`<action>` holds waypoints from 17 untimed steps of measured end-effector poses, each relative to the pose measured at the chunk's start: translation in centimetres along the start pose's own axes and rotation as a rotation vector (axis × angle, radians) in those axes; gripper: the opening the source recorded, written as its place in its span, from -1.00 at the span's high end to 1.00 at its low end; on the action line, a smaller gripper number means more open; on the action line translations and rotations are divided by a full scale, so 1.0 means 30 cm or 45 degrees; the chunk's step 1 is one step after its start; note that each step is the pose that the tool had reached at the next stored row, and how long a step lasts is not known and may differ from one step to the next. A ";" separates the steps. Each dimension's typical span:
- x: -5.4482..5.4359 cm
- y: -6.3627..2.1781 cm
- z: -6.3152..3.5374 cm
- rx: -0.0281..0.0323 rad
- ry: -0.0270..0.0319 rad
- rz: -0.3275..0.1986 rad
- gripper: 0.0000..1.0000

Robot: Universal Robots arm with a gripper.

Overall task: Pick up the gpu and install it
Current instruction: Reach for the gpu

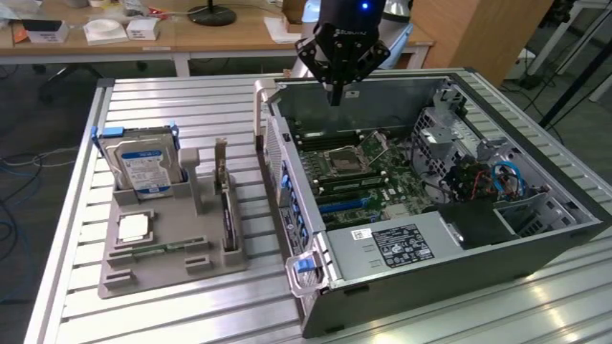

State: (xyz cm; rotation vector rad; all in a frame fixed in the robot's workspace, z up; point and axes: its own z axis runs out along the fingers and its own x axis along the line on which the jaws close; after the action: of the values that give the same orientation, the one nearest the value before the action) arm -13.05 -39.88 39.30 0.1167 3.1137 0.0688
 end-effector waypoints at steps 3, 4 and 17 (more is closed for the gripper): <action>0.005 0.000 0.000 -0.0001 0.0000 0.000 0.79; 0.007 -0.001 0.000 -0.0001 0.0000 0.000 0.79; 0.025 -0.002 0.000 -0.0001 -0.0001 0.000 0.79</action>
State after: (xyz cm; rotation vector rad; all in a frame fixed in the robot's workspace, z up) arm -13.79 -39.88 39.27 0.1166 3.1136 0.0690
